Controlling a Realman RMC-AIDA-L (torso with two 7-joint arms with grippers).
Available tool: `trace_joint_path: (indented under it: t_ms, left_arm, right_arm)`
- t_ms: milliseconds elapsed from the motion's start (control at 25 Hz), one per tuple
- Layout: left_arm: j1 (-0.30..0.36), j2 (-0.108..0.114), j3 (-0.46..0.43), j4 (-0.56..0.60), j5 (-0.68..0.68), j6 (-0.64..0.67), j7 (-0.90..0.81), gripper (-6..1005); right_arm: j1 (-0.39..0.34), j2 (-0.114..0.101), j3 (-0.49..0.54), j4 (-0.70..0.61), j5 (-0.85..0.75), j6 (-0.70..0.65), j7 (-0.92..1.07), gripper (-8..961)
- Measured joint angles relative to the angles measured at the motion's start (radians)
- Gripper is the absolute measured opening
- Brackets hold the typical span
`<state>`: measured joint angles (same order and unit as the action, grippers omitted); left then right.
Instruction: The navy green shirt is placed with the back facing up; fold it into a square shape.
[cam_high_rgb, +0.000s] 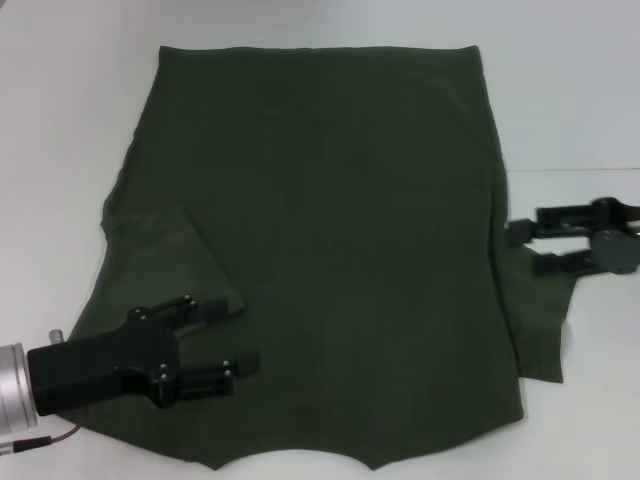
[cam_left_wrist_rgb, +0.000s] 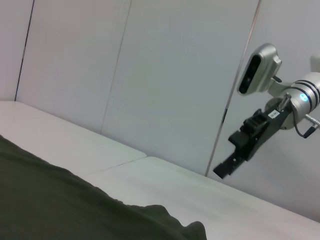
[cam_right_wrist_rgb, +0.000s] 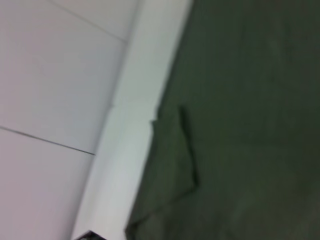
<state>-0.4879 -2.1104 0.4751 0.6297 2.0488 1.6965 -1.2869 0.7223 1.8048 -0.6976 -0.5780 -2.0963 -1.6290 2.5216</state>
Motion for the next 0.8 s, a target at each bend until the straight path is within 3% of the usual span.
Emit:
trace_joint_path:
  t_ms: [120,280,520,800]
  left_arm:
    - [-0.003,-0.002,0.000,-0.003,-0.002,-0.001,0.003,904]
    - [-0.008,-0.004,0.001,-0.012,-0.003,-0.002,0.004,904]
    - [-0.010,-0.008,-0.001,-0.013,-0.003,-0.004,0.004,904]
    - [-0.012,-0.011,-0.001,-0.013,-0.011,-0.008,0.001,904]
  right_arm:
    - [-0.006,-0.025,0.003,-0.003,-0.063,-0.012,0.070,911]
    - [-0.009,-0.036,0.036,-0.006,-0.181,-0.008,0.095,911]
    - [-0.009,-0.040,0.084,-0.007,-0.326,0.017,0.099,911]
    - [-0.005,-0.028,0.076,0.027,-0.355,0.107,0.087,911]
